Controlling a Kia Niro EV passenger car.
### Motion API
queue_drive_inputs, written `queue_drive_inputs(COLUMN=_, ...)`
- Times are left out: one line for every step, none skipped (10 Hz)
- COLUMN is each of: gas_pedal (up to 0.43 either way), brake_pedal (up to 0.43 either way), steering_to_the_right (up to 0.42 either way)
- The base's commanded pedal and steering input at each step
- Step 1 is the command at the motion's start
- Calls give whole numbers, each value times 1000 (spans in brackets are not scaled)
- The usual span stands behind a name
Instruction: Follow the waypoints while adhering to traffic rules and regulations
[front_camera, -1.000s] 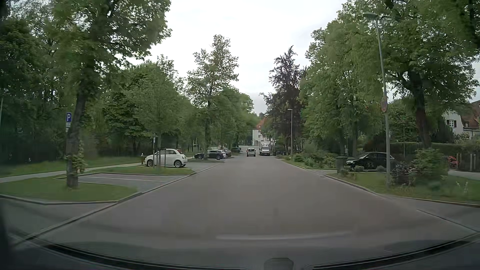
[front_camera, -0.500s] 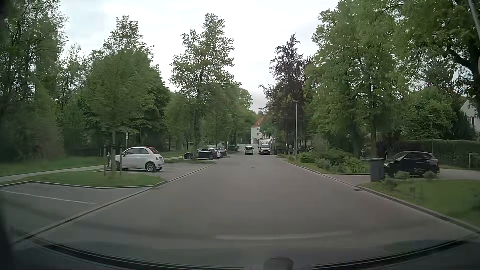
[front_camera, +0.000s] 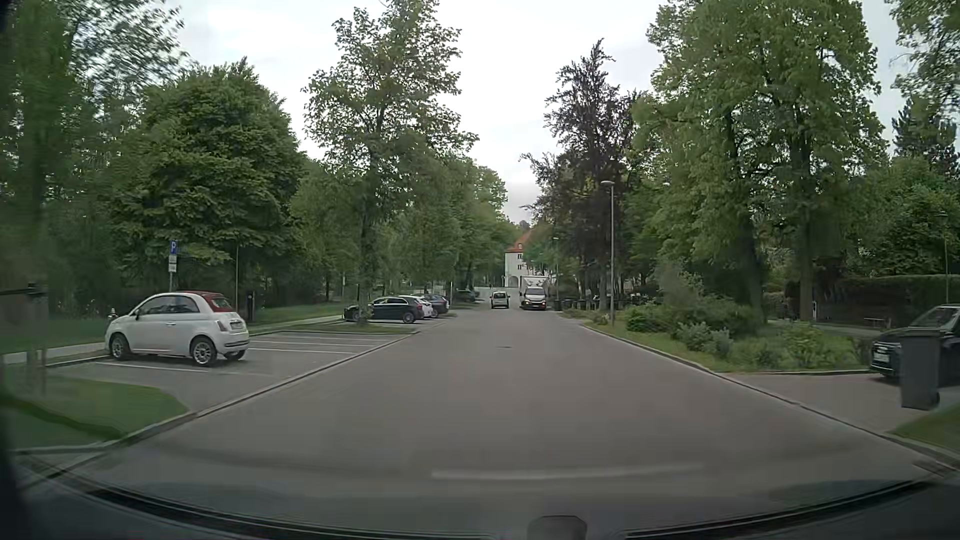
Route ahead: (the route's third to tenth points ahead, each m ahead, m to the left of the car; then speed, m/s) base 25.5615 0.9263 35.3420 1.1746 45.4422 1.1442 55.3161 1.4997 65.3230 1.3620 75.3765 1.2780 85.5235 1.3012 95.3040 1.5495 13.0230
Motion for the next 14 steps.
queue_drive_inputs(gas_pedal=79, brake_pedal=0, steering_to_the_right=-4)
queue_drive_inputs(gas_pedal=79, brake_pedal=0, steering_to_the_right=-4)
queue_drive_inputs(gas_pedal=79, brake_pedal=0, steering_to_the_right=-3)
queue_drive_inputs(gas_pedal=79, brake_pedal=0, steering_to_the_right=-3)
queue_drive_inputs(gas_pedal=79, brake_pedal=0, steering_to_the_right=-3)
queue_drive_inputs(gas_pedal=79, brake_pedal=0, steering_to_the_right=-3)
queue_drive_inputs(gas_pedal=79, brake_pedal=0, steering_to_the_right=-3)
queue_drive_inputs(gas_pedal=79, brake_pedal=0, steering_to_the_right=-3)
queue_drive_inputs(gas_pedal=79, brake_pedal=0, steering_to_the_right=-3)
queue_drive_inputs(gas_pedal=79, brake_pedal=0, steering_to_the_right=-7)
queue_drive_inputs(gas_pedal=79, brake_pedal=0, steering_to_the_right=-9)
queue_drive_inputs(gas_pedal=79, brake_pedal=0, steering_to_the_right=-9)
queue_drive_inputs(gas_pedal=79, brake_pedal=0, steering_to_the_right=-9)
queue_drive_inputs(gas_pedal=79, brake_pedal=0, steering_to_the_right=-9)
